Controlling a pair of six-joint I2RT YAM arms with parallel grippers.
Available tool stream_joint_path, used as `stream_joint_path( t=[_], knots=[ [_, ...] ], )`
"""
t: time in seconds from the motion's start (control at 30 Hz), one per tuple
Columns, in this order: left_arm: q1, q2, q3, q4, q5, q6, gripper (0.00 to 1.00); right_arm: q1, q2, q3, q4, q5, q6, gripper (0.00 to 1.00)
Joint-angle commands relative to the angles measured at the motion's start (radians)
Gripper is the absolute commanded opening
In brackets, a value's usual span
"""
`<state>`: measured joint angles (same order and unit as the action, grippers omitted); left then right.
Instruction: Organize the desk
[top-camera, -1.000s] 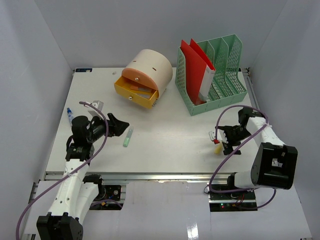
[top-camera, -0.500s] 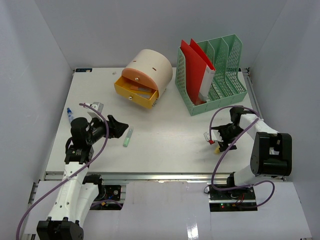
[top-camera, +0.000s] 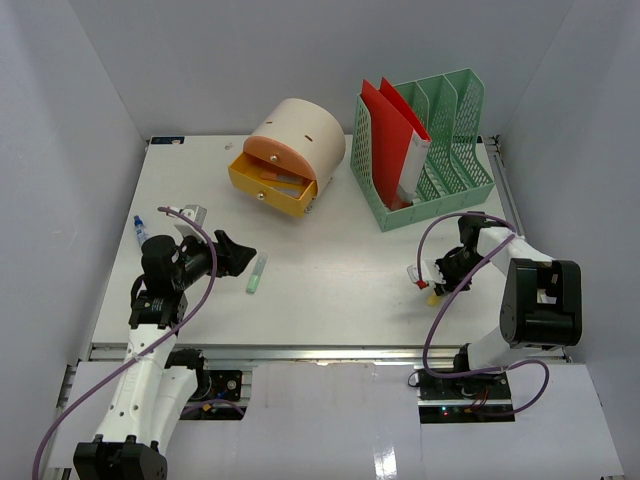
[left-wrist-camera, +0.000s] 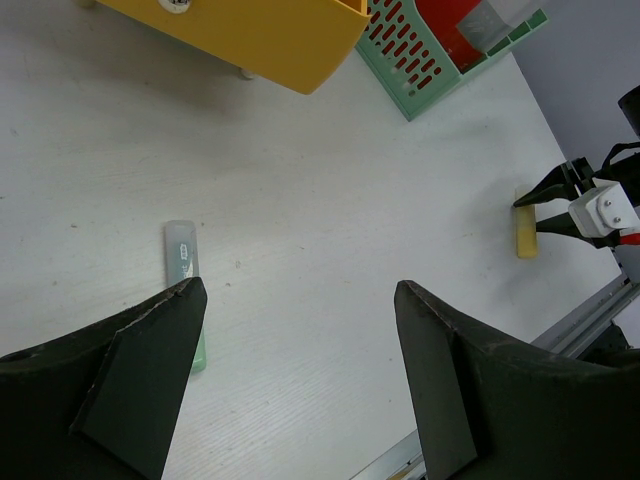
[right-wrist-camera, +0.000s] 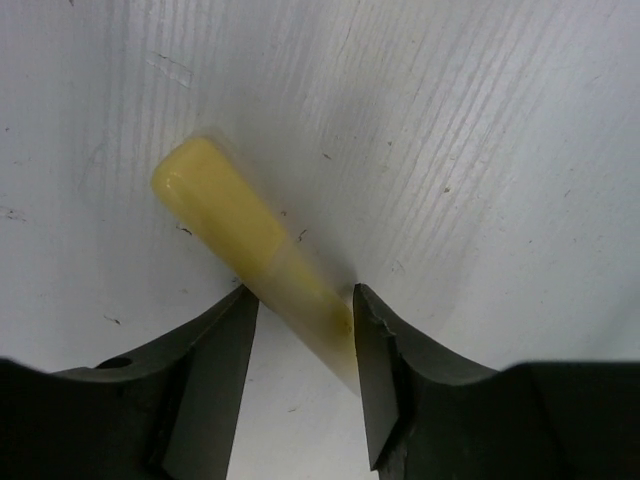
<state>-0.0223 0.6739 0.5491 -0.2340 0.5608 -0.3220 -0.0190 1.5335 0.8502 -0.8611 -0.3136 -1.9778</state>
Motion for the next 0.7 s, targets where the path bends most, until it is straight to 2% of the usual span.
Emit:
stream_joint_path(
  t=[0.0,0.27,0.53,0.67],
  knots=[
    [0.002,-0.008,0.006,-0.001,0.004,0.004,0.87,0.002,0.010,-0.022,0.033,-0.008,-0.168,0.42],
    [0.002,-0.009,0.006,-0.001,0.004,0.003,0.87,0.010,-0.009,-0.024,0.015,-0.040,-0.056,0.23],
    [0.002,0.006,0.002,0.001,0.011,-0.001,0.87,0.173,-0.085,0.056,0.070,-0.130,0.358,0.09],
    [-0.002,0.015,0.000,0.001,0.003,-0.004,0.87,0.287,-0.103,0.133,0.092,-0.170,0.556,0.08]
  ],
)
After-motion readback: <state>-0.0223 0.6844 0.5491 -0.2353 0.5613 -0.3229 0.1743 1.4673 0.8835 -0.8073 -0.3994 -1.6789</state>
